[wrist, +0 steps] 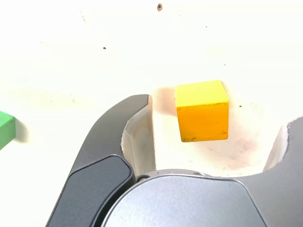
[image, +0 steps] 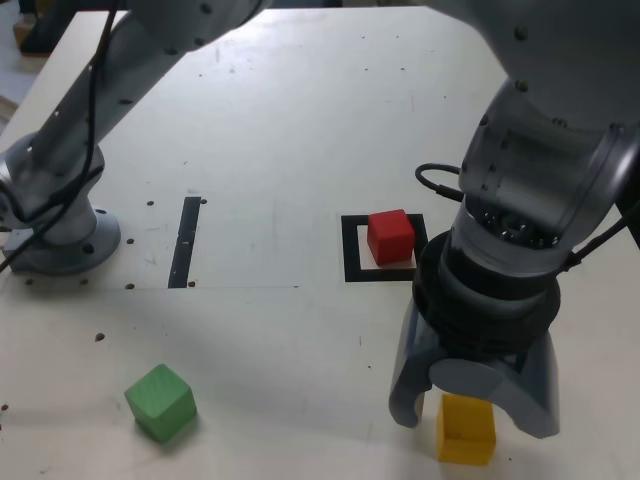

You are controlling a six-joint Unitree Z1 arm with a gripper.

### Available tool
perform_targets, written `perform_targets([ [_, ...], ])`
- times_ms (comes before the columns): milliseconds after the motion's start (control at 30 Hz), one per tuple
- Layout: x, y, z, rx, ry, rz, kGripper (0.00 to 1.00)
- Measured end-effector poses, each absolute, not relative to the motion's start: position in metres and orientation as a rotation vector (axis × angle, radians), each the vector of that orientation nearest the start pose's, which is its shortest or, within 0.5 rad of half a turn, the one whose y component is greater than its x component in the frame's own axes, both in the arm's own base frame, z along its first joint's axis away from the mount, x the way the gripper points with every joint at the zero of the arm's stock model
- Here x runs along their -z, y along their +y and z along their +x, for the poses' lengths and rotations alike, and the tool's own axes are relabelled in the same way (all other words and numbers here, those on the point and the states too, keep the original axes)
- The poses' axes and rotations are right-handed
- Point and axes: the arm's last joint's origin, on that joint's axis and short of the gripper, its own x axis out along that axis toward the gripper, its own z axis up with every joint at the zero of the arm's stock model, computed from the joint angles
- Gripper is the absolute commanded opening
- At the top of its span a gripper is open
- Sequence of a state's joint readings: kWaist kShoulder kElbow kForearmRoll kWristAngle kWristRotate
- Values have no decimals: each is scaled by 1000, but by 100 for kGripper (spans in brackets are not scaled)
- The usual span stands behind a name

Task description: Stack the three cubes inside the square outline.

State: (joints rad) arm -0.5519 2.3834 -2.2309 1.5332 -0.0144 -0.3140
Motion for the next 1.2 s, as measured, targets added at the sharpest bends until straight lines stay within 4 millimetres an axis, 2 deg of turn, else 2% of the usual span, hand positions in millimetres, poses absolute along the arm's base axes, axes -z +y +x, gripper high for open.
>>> perform_targets([
  [100, -248, -244, 395, 152, 1680, 222, 81],
  [267, -241, -245, 397, 139, 1692, 222, 67],
  [367, -234, -246, 399, 131, 1699, 223, 63],
  [1200, -222, -252, 406, 148, 1681, 203, 63],
])
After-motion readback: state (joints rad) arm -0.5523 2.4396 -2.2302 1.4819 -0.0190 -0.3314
